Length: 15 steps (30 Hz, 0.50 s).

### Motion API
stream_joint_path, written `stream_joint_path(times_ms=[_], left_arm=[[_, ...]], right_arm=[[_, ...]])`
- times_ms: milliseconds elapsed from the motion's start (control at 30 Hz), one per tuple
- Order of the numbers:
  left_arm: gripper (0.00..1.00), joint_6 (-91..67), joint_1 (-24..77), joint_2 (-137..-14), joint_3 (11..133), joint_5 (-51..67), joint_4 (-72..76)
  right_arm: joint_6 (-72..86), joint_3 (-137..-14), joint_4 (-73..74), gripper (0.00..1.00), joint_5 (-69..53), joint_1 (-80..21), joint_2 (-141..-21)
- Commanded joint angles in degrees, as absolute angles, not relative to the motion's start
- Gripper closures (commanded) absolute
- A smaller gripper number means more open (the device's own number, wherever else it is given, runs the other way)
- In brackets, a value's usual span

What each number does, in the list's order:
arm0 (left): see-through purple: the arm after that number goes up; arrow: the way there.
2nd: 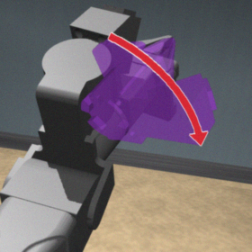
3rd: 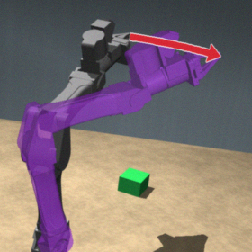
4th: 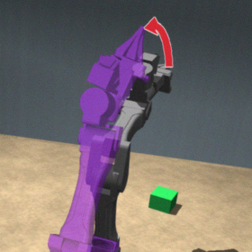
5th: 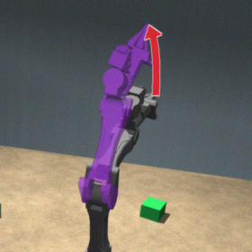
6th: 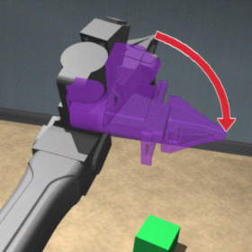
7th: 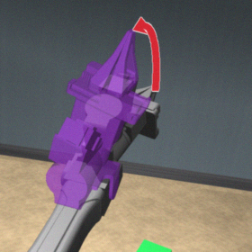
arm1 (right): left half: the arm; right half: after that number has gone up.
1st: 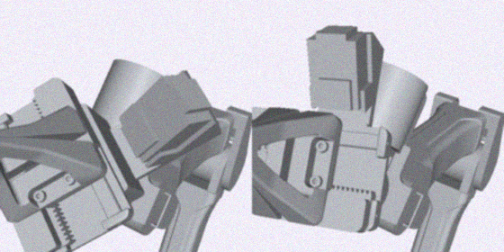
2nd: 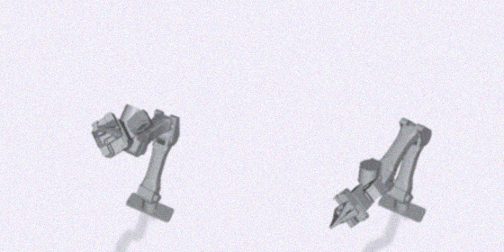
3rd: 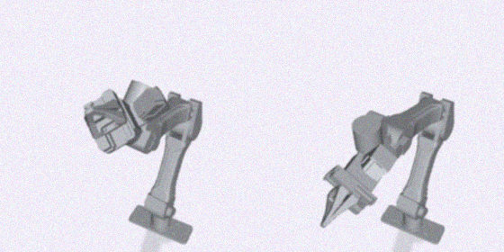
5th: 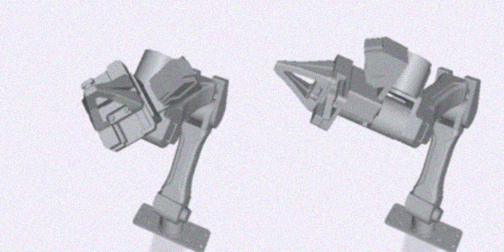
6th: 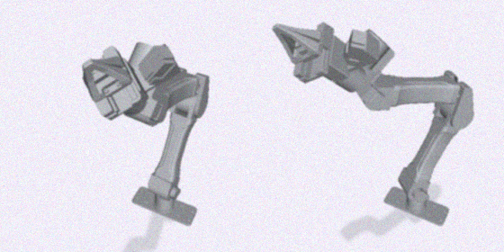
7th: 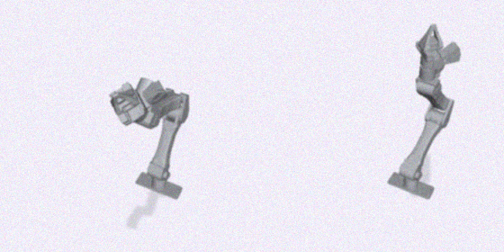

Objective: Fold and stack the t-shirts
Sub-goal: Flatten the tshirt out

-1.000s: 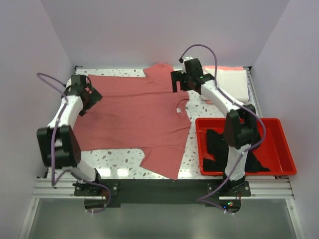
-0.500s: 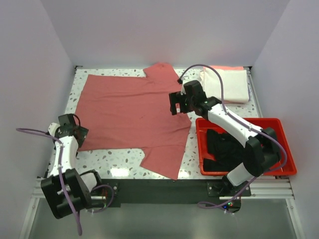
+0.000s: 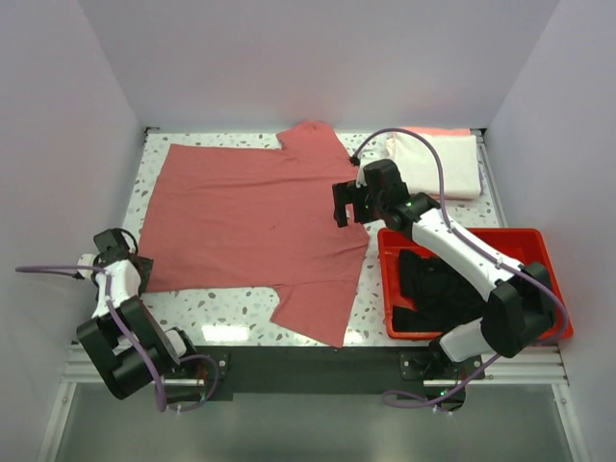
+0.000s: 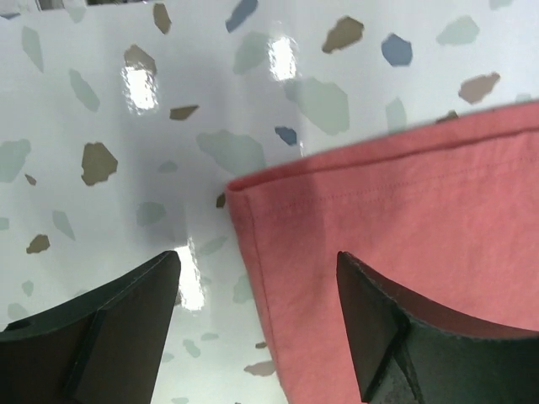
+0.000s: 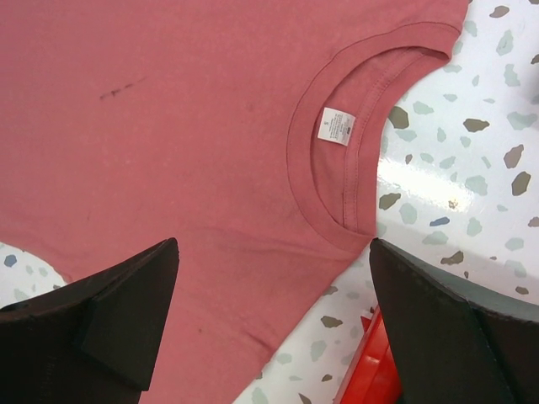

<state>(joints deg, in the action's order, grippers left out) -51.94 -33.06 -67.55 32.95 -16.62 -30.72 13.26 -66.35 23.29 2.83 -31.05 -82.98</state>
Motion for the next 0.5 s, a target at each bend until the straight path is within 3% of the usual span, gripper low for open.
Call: stream_joint_path(times_ms=[0,233,333,467], left_arm=[[0.21,-51.9,-35.4,-69.9,34.4,-16.1,-26.4],[0.26,-49.5,-36.3,-75.4,35.9,-16.3,-23.7],[0.32,-49.1,-36.4,-77.0,37.4,-17.4,-23.8],[0.47,-48.6,-36.3,-77.3,36.7,-16.3,-23.0]], right_arm=[[12.7,-66.6,24.3,0.01,3.2,-30.9,-81.5],[12.9,-66.4,25.0,0.01,3.4,-30.8,-81.8],[13.2,-66.4,24.9,0.01,2.6,-30.9,-82.2],[13.5,-66.2,25.1,0.01,2.7,-30.9,-82.4]])
